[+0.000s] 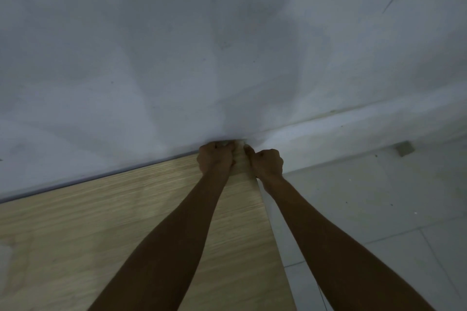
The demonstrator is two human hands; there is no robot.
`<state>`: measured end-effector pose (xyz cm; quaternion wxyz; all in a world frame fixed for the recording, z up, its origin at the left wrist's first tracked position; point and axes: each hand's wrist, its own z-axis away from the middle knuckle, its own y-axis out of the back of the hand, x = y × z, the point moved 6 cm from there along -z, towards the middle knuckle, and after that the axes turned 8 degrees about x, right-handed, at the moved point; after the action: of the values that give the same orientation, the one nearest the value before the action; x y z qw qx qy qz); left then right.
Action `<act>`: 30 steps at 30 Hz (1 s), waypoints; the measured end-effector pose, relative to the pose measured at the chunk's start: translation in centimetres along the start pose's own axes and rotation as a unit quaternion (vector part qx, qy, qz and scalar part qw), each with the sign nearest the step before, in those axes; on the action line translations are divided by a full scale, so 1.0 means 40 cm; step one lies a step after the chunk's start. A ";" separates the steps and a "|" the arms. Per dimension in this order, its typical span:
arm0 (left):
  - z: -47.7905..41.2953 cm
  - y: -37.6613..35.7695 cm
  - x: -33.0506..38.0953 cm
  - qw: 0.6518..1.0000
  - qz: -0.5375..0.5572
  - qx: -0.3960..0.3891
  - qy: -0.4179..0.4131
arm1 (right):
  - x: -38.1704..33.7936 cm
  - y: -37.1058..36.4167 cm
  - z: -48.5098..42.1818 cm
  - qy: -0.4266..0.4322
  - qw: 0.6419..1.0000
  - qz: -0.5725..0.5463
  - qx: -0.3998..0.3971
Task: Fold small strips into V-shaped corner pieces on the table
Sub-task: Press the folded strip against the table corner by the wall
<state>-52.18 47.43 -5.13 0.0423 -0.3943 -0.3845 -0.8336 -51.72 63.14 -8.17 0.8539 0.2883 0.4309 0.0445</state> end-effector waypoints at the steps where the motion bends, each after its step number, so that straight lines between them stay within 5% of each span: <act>1: 0.001 0.001 0.000 1.000 0.005 0.000 0.004 | 0.000 0.003 0.003 0.004 1.000 -0.004 0.003; 22: -0.004 0.009 -0.020 0.995 0.080 -0.016 0.050 | -0.004 0.026 0.034 0.053 0.998 -0.010 -0.012; 30: -0.001 0.094 -0.048 0.999 -0.038 -0.034 -0.005 | -0.025 0.049 0.084 0.080 0.996 0.025 0.007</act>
<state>-49.46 44.34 -4.20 -0.0048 -0.3850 -0.3707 -0.8452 -49.45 62.93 -4.86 0.8133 0.3006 0.4907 0.0857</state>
